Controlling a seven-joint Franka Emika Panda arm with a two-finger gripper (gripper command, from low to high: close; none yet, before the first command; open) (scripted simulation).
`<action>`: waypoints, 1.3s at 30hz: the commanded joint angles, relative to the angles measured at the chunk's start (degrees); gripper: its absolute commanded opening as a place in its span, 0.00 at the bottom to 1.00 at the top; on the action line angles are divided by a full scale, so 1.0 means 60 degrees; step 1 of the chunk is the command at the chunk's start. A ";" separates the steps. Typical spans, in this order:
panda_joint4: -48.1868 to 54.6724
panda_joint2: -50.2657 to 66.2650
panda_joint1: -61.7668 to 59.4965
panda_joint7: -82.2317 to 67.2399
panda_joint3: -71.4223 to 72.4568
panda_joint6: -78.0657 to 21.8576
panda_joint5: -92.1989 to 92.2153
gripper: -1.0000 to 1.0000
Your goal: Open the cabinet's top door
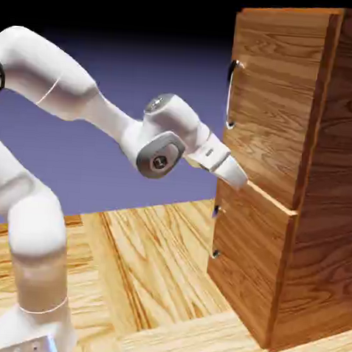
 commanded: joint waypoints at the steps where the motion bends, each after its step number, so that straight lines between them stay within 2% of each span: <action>1: 0.0046 -0.0053 -0.0041 0.0231 0.0163 0.0019 0.0424 0.50; 39: 0.2054 -0.2335 -0.2522 0.7842 0.5104 0.0563 1.6206 0.50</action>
